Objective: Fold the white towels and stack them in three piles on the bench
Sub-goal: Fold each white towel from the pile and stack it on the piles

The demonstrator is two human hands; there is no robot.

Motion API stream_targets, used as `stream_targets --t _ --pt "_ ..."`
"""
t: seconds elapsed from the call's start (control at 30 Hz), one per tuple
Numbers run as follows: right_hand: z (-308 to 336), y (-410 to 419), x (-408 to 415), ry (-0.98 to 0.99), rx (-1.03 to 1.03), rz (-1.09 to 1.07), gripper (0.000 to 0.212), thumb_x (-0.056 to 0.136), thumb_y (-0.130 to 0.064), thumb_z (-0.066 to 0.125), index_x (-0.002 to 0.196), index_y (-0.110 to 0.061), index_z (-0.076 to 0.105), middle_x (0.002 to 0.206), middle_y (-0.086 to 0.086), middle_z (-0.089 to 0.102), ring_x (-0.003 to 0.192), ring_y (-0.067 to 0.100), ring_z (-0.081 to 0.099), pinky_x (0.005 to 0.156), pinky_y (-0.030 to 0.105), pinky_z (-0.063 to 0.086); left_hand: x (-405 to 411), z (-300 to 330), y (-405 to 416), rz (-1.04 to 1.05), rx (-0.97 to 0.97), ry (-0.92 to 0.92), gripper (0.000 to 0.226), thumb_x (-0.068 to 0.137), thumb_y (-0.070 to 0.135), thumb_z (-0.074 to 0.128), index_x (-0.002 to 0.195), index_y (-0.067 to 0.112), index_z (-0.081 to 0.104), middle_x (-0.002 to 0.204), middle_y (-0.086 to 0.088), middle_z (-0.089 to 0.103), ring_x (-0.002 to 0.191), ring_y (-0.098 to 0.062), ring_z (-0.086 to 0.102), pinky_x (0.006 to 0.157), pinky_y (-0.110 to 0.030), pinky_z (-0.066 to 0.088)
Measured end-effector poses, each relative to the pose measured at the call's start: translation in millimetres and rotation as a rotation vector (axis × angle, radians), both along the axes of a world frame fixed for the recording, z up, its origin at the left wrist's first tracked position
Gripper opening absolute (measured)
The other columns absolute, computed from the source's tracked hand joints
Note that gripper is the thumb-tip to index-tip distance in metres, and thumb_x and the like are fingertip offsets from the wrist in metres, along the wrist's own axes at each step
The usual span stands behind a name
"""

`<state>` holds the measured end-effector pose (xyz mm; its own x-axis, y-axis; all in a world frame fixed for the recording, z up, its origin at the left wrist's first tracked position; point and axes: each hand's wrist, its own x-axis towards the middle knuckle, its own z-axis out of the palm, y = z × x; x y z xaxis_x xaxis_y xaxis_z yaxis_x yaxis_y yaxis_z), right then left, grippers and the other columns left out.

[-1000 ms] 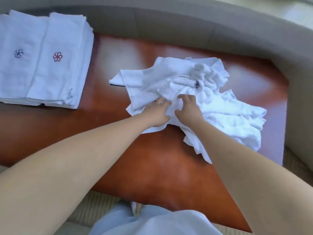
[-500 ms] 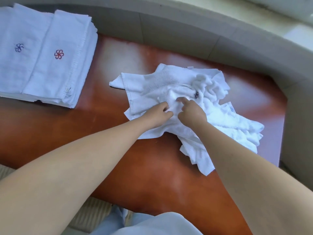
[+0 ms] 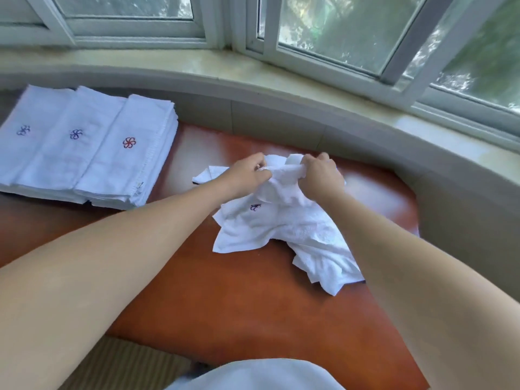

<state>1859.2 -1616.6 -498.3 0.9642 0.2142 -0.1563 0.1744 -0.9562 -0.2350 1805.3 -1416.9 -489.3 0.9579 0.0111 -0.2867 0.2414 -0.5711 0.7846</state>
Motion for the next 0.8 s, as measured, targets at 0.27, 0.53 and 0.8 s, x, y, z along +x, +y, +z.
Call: stream_targets --t 0.27,0.53,0.8 --pt "152 36 -40 -0.292 0.301 -0.049 0.031 0.082 -0.007 0.046 0.109 -0.022 0.05 0.072 -0.003 0.053 0.069 0.032 0.051 0.051 0.032 0.033 -19 128 54 0.038 -0.04 -0.344 0.015 0.1 0.034 0.057 0.097 0.022 0.049 0.089 0.003 0.058 0.073 -0.015 0.049 0.07 -0.033 0.039" --pt "235 108 -74 -0.366 0.939 -0.079 0.033 0.088 -0.012 0.049 0.115 -0.031 0.052 0.08 -0.003 0.057 0.064 0.019 0.055 0.054 0.029 0.041 -53 214 114 0.297 -0.447 -0.67 0.009 0.096 0.032 0.064 0.095 0.03 0.055 0.084 0.002 0.061 0.068 -0.008 0.056 0.058 -0.024 0.044" --pt "268 130 -90 -0.026 1.262 -0.035 0.026 0.077 -0.006 0.062 0.084 -0.027 0.077 0.075 -0.001 0.074 0.064 0.014 0.069 0.054 0.024 0.053 -80 246 153 0.327 -0.695 -0.648 0.016 0.089 0.025 0.077 0.096 0.026 0.063 0.086 -0.003 0.069 0.069 -0.016 0.065 0.059 -0.027 0.053"
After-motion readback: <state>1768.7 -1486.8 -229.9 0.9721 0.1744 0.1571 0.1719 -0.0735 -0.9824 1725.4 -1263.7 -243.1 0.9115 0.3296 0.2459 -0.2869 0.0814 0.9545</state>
